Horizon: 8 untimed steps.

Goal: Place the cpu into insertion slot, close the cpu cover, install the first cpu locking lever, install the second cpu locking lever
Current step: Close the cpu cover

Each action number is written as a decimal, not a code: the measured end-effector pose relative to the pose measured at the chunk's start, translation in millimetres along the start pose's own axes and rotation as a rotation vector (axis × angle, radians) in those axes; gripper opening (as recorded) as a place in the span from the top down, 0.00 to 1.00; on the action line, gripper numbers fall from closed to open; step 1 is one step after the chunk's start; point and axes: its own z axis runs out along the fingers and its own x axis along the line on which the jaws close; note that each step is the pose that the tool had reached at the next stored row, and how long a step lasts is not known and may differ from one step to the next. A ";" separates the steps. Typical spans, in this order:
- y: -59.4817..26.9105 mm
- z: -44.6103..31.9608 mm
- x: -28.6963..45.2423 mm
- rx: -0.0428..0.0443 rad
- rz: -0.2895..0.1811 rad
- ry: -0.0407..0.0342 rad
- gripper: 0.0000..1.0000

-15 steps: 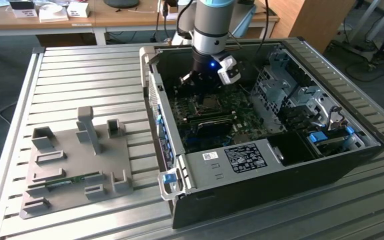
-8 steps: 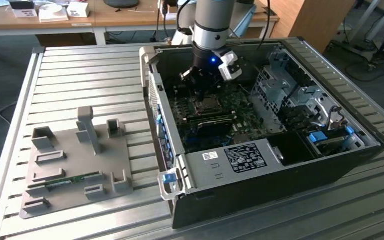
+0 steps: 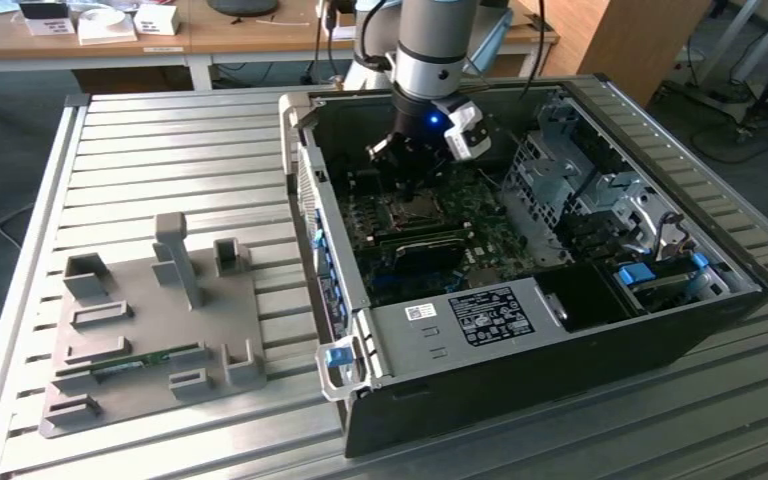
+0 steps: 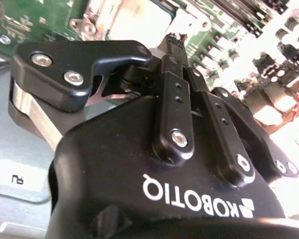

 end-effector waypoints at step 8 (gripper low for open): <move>-0.3 0.5 -13.5 0.0000 0.000 0.0000 0.89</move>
